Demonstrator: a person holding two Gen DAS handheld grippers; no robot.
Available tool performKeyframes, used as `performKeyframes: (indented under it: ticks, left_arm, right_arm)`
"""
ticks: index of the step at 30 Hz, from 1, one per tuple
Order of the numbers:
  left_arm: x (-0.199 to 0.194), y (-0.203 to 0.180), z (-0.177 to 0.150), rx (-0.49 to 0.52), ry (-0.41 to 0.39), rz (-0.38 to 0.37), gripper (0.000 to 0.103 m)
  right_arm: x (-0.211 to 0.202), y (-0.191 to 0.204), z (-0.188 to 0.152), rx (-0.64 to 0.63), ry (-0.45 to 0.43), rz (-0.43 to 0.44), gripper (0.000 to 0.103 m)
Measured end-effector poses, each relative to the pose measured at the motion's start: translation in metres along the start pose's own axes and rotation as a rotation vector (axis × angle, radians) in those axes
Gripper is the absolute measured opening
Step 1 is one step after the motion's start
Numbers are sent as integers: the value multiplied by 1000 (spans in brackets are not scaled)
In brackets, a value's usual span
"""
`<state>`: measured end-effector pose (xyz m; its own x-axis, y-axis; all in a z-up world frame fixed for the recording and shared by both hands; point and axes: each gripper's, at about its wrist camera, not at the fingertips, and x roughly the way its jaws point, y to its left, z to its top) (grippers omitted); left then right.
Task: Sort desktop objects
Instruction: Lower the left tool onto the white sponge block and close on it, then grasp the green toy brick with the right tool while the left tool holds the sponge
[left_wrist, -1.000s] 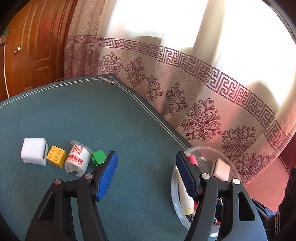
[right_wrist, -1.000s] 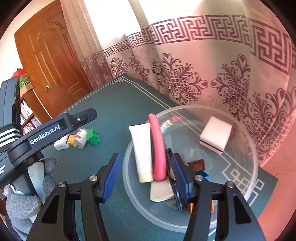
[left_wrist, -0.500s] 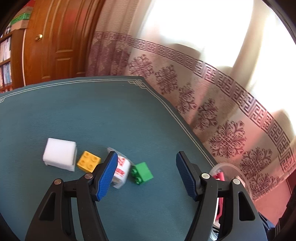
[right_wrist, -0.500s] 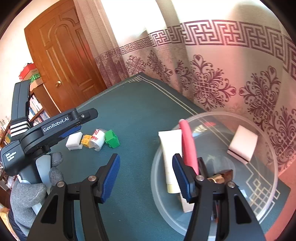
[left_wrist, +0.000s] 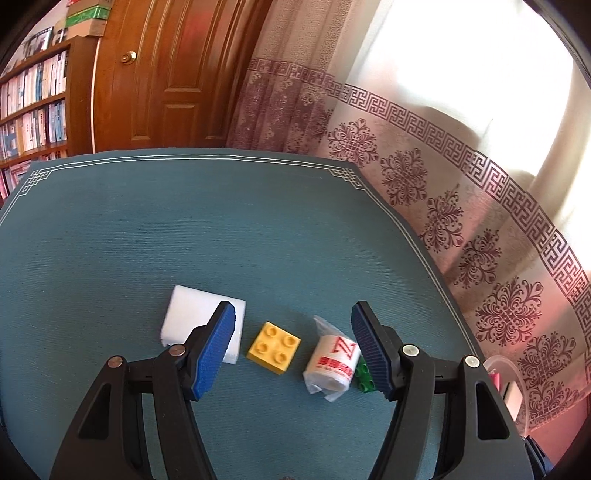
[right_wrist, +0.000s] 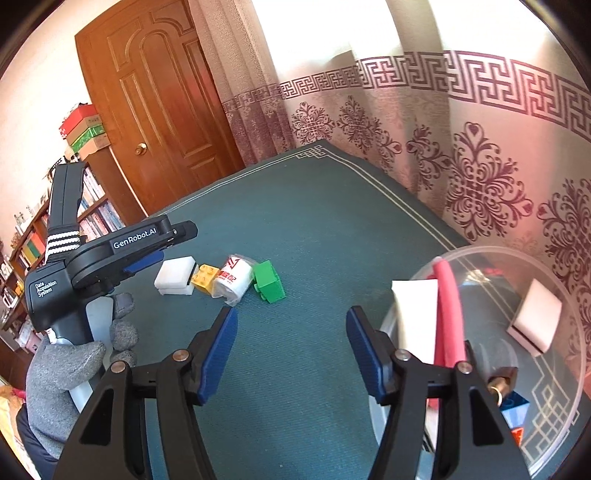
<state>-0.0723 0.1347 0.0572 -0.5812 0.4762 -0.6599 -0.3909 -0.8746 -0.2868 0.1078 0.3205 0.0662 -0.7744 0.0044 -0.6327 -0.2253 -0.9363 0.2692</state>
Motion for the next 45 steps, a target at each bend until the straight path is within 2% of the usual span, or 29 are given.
performKeyframes:
  ticks: [4, 11, 15, 18, 36, 45]
  left_arm:
    - [7, 11, 1, -11, 6, 4, 69]
    - [23, 42, 0, -59, 29, 70, 69]
    - [31, 52, -2, -104, 3, 115, 69]
    - [36, 52, -2, -84, 39, 117, 69]
    - [48, 57, -2, -32, 118, 140, 69]
    - [49, 57, -2, -14, 101, 144, 67]
  right_arm:
    - [11, 4, 2, -3, 19, 17, 66]
    - [28, 12, 4, -15, 50, 33, 66]
    - [38, 14, 5, -19, 65, 39, 66]
    - [45, 15, 6, -18, 76, 44, 66]
    - [80, 19, 13, -25, 114, 40, 66]
    - [98, 17, 15, -25, 127, 19, 66]
